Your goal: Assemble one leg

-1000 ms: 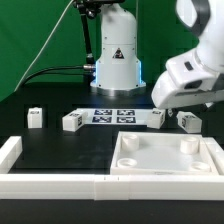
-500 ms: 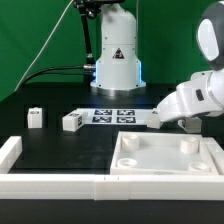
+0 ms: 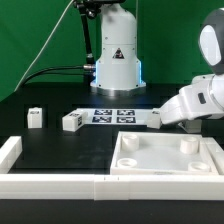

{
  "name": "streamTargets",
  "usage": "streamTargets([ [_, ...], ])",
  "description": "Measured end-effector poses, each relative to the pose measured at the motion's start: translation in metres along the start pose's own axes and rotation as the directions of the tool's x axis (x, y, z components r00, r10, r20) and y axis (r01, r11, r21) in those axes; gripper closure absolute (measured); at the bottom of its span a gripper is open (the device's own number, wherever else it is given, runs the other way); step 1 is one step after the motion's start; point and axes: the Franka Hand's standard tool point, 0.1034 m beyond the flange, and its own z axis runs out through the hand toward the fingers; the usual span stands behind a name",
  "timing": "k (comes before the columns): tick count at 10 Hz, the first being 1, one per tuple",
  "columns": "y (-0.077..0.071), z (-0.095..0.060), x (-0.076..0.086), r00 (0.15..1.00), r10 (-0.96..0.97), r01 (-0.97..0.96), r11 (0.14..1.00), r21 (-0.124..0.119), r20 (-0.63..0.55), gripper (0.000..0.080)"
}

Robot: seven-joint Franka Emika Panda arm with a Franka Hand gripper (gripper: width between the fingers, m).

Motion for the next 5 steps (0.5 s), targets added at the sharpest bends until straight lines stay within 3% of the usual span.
streamTargets([
  [2,0.0003,0.0000,0.0000,1.000,0.001,-0.001,1.000,0.001,0.000,0.0409],
  [3,0.0004,0.0000,0.0000,1.000,0.001,-0.001,1.000,0.001,0.000,0.0409],
  [4,0.0004,0.0000,0.0000,1.000,0.001,-0.001,1.000,0.001,0.000,0.0514],
  [5,0.0004,0.0000,0.0000,1.000,0.001,-0.001,1.000,0.001,0.000,0.0514],
])
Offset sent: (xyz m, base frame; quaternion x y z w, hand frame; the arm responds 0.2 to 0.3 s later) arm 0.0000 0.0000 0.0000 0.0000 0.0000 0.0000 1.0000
